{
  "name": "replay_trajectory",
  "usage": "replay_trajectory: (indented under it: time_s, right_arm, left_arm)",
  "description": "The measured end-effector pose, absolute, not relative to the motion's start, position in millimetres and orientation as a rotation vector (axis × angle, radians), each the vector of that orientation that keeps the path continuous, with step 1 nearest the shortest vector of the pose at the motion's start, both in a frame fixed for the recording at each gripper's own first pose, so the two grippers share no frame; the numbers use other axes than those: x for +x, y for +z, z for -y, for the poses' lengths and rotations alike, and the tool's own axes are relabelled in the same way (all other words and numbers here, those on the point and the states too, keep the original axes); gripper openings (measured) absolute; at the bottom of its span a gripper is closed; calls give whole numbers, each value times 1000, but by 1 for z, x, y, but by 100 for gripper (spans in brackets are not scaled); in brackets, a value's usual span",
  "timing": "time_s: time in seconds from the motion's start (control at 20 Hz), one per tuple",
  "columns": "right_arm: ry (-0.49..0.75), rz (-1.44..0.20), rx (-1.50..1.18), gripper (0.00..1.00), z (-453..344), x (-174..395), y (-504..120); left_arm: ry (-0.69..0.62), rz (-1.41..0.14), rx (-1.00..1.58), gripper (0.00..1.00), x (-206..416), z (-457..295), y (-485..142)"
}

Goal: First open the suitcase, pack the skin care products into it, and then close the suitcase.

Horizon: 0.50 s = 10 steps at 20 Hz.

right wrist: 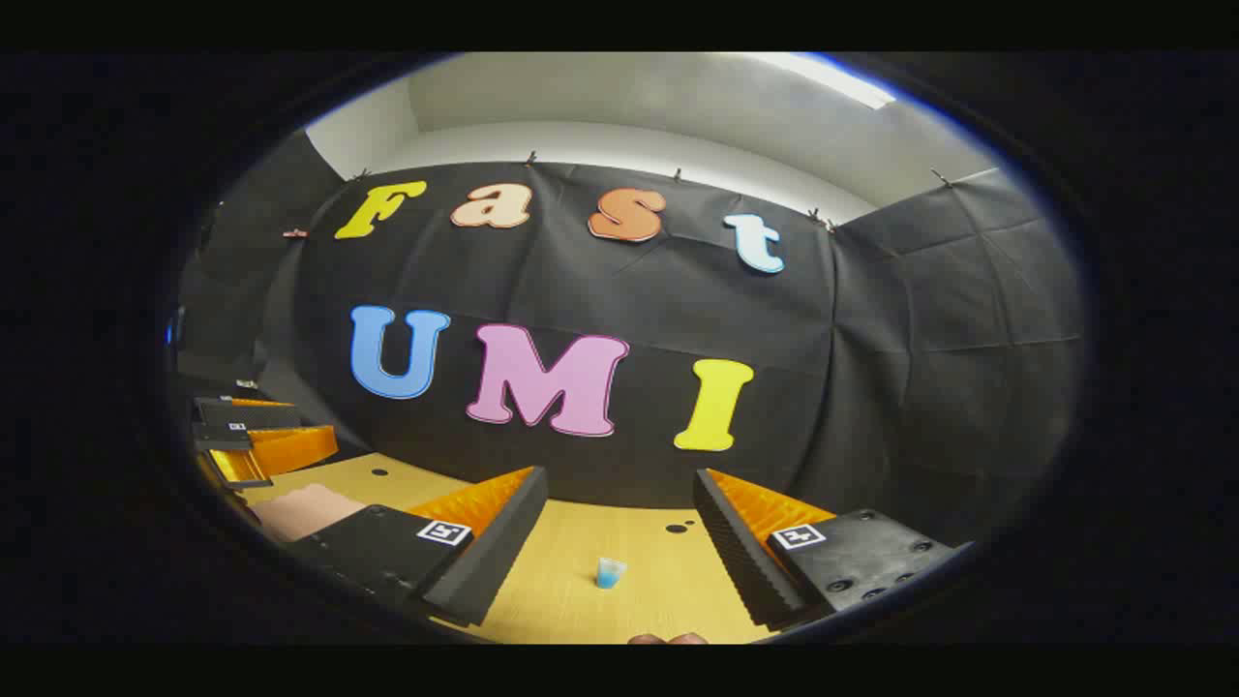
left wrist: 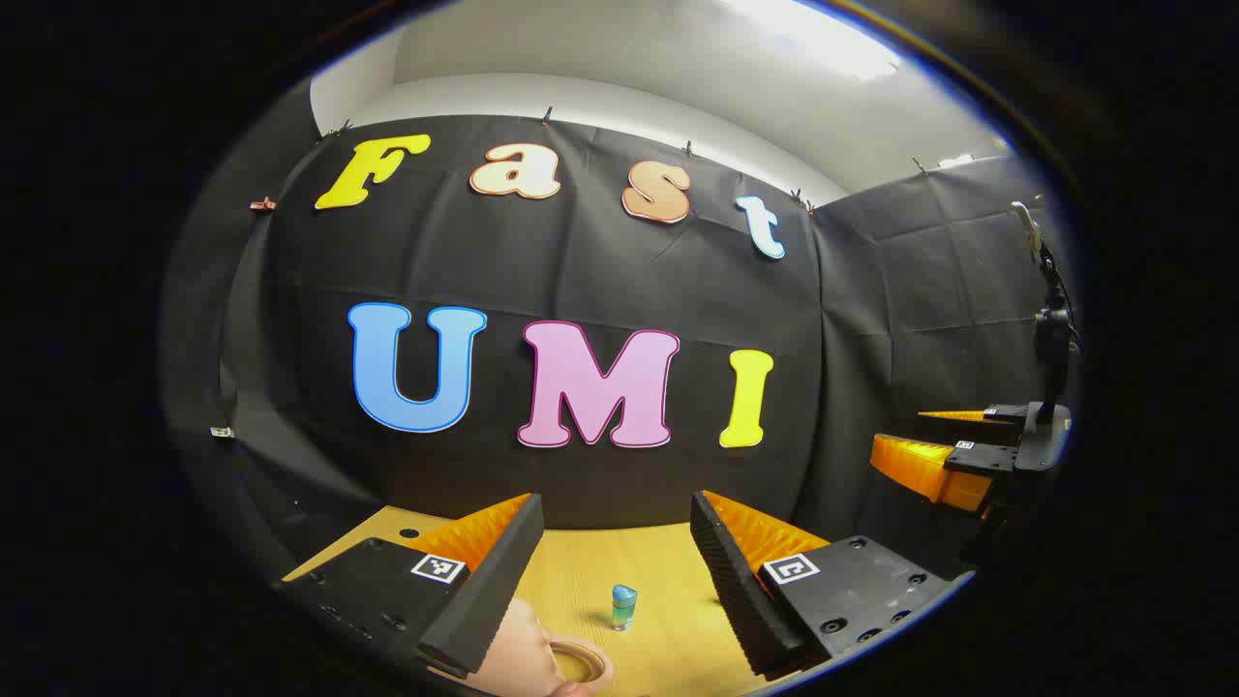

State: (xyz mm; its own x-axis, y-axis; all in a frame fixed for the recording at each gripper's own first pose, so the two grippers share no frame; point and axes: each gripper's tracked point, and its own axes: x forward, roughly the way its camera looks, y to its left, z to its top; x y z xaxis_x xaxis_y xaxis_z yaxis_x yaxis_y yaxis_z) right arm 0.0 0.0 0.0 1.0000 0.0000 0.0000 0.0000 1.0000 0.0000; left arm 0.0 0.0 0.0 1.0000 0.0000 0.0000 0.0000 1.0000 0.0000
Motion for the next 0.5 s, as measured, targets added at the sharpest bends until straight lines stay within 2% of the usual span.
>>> replay_trajectory:
  time_s: [0.1, 0.5]
  right_arm:
    - [-1, -3, 4, 97, -1, 0, 0]
    - [6, -16, -3, 95, -6, -1, -5]
  left_arm:
    - [0, -4, 2, 96, -2, 0, -2]
    - [-14, -26, 33, 96, -6, 3, -10]
